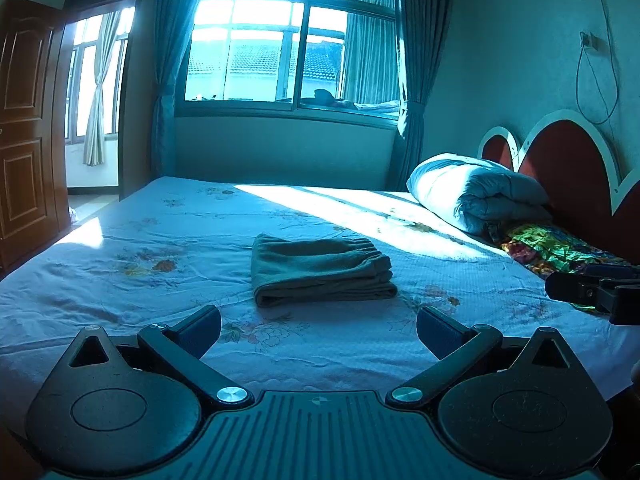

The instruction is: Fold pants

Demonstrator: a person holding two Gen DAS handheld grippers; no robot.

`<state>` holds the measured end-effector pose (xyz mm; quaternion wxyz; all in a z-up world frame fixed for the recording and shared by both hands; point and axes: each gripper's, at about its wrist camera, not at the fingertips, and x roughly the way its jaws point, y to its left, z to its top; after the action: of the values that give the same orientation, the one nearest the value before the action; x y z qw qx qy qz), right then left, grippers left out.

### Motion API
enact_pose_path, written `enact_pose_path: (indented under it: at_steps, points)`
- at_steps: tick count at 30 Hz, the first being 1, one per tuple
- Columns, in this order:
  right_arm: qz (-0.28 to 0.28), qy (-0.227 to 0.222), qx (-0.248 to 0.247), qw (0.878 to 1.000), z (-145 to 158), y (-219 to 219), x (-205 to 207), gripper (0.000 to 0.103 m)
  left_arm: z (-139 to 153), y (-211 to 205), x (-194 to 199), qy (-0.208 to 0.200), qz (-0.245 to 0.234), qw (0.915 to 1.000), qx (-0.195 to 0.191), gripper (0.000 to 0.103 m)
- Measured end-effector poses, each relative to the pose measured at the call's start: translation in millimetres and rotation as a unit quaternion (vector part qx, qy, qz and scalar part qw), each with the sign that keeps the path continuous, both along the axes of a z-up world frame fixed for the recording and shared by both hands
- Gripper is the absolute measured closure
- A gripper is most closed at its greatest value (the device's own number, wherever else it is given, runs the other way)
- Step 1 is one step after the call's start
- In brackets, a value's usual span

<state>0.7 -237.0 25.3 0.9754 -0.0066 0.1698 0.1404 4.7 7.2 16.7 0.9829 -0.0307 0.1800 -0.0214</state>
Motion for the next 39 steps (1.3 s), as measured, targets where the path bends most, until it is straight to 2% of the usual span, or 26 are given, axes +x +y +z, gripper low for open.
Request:
enact_pose_path:
  at_steps: [39]
  points:
    - [-0.001, -0.008, -0.002, 1.000, 2.3, -3.0, -0.4, 0.006, 1.9, -4.1, -4.8, -0.011, -0.018, 0.9998, -0.002, 0.000]
